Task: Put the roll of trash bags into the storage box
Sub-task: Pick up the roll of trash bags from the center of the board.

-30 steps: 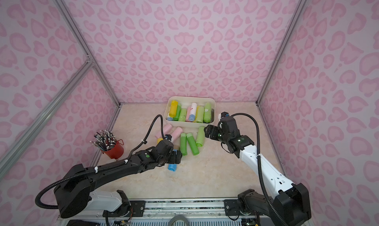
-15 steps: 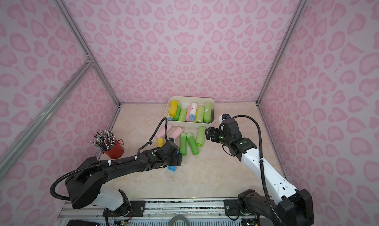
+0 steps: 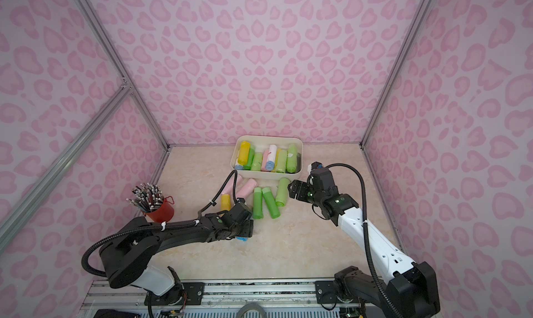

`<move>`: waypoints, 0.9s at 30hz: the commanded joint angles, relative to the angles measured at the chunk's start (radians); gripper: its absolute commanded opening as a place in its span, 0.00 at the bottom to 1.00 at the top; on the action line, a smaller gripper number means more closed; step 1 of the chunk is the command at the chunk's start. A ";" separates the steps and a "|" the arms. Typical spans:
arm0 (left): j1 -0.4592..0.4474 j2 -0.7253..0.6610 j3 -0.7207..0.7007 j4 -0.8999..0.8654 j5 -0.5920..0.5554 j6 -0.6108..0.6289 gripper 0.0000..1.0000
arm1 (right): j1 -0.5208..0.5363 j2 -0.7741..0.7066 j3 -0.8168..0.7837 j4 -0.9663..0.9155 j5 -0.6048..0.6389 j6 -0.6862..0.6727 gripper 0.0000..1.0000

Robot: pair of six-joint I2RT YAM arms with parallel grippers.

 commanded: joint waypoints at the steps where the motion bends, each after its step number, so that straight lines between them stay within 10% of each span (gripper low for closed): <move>1: 0.000 0.028 -0.008 0.045 -0.004 -0.004 0.66 | 0.000 0.004 0.004 0.006 -0.015 0.007 0.90; 8: 0.002 0.045 -0.004 0.046 0.034 -0.001 0.46 | 0.000 0.000 -0.013 0.001 -0.008 0.015 0.90; 27: 0.040 -0.031 0.134 -0.045 0.089 0.041 0.33 | 0.000 0.008 -0.054 0.034 -0.057 0.047 0.90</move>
